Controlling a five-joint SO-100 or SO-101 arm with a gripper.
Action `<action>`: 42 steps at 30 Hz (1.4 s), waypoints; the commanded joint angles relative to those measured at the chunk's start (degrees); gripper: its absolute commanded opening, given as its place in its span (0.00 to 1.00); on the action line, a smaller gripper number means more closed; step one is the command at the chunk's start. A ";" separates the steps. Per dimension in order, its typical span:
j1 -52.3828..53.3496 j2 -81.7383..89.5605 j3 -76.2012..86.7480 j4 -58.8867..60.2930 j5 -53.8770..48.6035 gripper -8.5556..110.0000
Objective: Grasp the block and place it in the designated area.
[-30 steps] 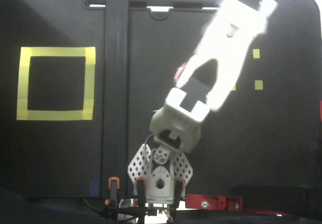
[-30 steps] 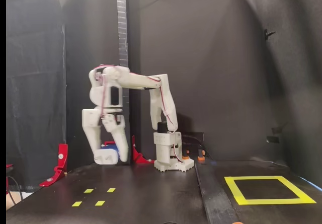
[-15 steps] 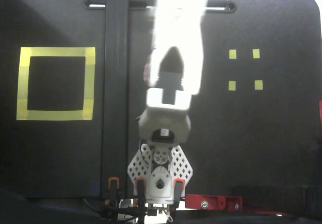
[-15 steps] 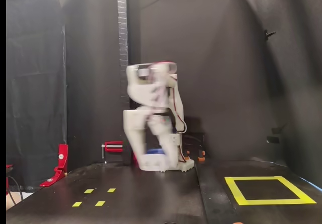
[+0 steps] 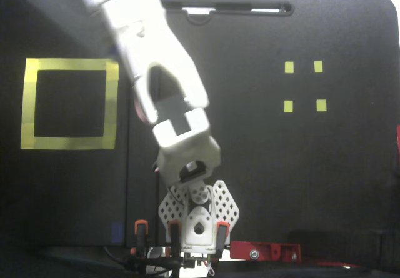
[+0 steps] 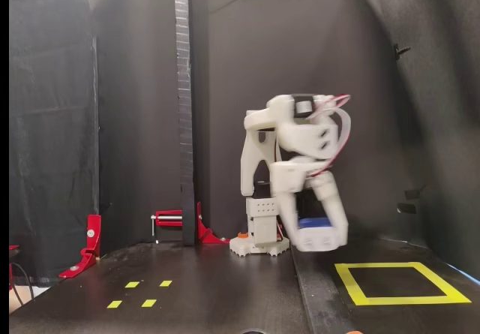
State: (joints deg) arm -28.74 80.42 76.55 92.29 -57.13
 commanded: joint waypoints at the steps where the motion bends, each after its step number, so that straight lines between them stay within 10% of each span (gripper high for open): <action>1: -3.87 3.25 0.00 0.53 2.81 0.24; 42: -21.53 -12.13 2.37 -9.58 10.55 0.24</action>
State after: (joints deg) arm -49.57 69.08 79.10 83.67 -47.11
